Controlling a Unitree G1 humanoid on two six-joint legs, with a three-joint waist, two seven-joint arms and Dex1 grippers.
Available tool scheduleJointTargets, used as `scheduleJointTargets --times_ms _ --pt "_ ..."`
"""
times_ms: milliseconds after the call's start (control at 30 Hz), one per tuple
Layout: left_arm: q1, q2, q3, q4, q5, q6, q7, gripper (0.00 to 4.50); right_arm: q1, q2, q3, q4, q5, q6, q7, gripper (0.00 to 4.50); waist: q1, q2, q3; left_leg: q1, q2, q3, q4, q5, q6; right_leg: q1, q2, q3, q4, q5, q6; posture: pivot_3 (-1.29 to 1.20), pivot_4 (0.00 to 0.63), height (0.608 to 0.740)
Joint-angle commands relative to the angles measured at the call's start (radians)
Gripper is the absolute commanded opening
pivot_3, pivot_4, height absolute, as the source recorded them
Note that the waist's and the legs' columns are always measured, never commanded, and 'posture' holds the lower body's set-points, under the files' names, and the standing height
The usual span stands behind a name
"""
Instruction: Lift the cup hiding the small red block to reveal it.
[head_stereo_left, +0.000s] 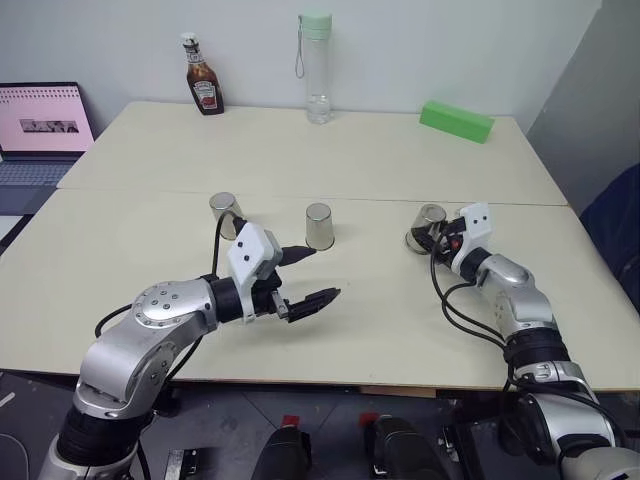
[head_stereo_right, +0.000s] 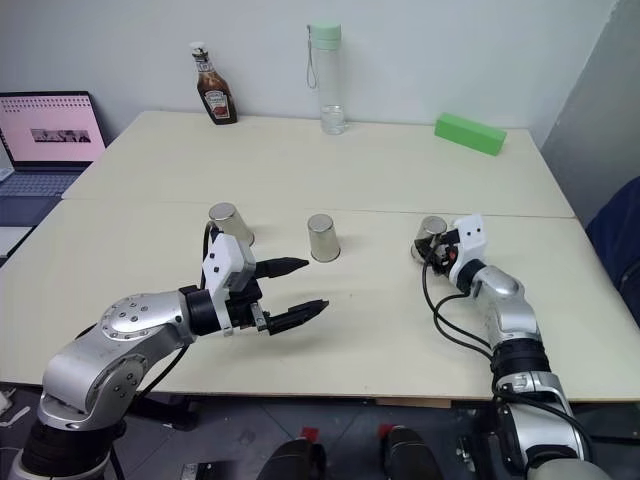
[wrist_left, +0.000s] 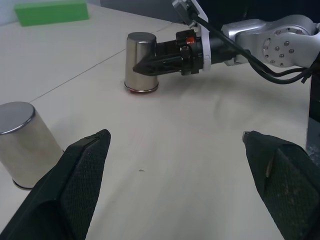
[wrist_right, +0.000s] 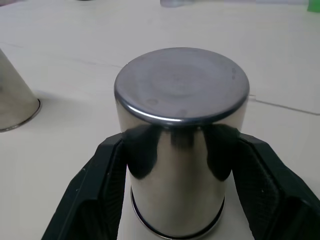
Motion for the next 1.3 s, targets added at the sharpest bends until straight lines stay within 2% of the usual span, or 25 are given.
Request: scheduleJointTargets --times_ms 33,133,267,467,733,800,867,967,1100,1300 --pt "-0.008 -0.005 0.007 -0.011 -0.002 -0.014 0.002 4.5 0.07 -0.027 -0.066 -0.306 0.081 0.127 -0.033 2.68 0.001 0.0 0.0 0.0 0.0 0.0 0.0 0.0 0.0 0.0 0.0 0.0 0.0 0.0 0.0 0.0 0.15 0.74" --pt "-0.005 -0.003 0.008 -0.007 0.0 -0.017 -0.001 4.5 0.143 -0.055 -0.108 -0.484 0.118 0.234 -0.07 2.68 0.005 0.0 0.0 -0.001 0.0 -0.002 0.0 0.0 0.0 0.0 0.0 -0.001 0.0 0.0 0.0 0.0 0.15 0.74" --pt "-0.007 -0.004 0.003 0.0 0.003 -0.019 -0.003 4.5 0.204 -0.094 -0.147 -0.578 0.108 0.332 -0.133 2.68 0.005 0.0 0.0 -0.001 -0.002 -0.001 0.0 0.0 0.0 0.0 -0.003 -0.002 -0.001 0.0 0.0 0.0 0.15 0.74" --pt "-0.022 0.0 -0.015 0.01 0.001 -0.01 -0.016 4.5 0.275 -0.043 -0.12 -0.534 0.086 0.316 -0.161 2.68 0.0 0.0 0.0 0.001 -0.001 0.0 0.001 0.0 0.0 0.001 -0.001 0.0 0.0 0.0 0.0 0.0 0.15 0.74" --pt "-0.048 0.008 -0.022 0.025 0.003 -0.008 -0.031 4.5 0.245 -0.005 -0.106 -0.349 0.018 0.212 -0.183 2.68 0.0 0.001 0.0 0.001 0.0 0.001 0.0 0.0 0.0 0.001 0.001 0.0 0.001 0.0 0.0 0.0 0.15 0.74" --pt "-0.046 0.008 -0.021 0.018 0.001 -0.005 -0.03 4.5 0.259 0.0 -0.107 -0.352 0.017 0.211 -0.186 3.39 0.0 0.001 0.0 0.001 0.0 0.001 0.0 0.0 0.0 0.001 0.001 0.0 0.0 0.0 0.0 0.0 0.15 0.74" --pt "-0.038 0.01 -0.018 0.013 0.001 -0.005 -0.031 4.5 0.279 -0.001 -0.099 -0.374 0.013 0.212 -0.186 3.69 0.0 0.001 0.0 0.001 0.0 0.001 0.0 0.0 0.0 0.001 0.0 0.0 0.0 0.0 0.0 0.0 0.15 0.74" --pt "-0.031 0.003 -0.012 0.009 -0.005 -0.003 -0.023 4.5 0.32 -0.021 -0.091 -0.461 0.004 0.256 -0.192 4.45 0.001 0.001 0.0 0.0 0.0 0.0 0.0 0.0 0.0 0.001 0.0 0.0 0.0 0.0 0.0 0.0 0.15 0.74" --pt "-0.021 -0.004 -0.011 0.002 -0.008 0.0 -0.013 4.5 0.394 -0.076 -0.095 -0.634 -0.009 0.391 -0.212 4.45 0.002 0.001 0.0 0.0 0.0 0.0 0.0 0.0 0.0 0.0 0.0 0.0 0.0 -0.001 0.0 0.0 0.15 0.74" --pt "0.02 0.015 0.024 0.002 -0.009 -0.006 -0.014 4.5 0.514 -0.115 -0.153 -1.005 0.167 0.662 -0.193 4.45 0.0 0.002 0.0 0.0 0.0 -0.001 -0.001 0.0 0.0 0.0 0.0 -0.001 0.0 -0.001 -0.001 0.0 0.15 0.74"
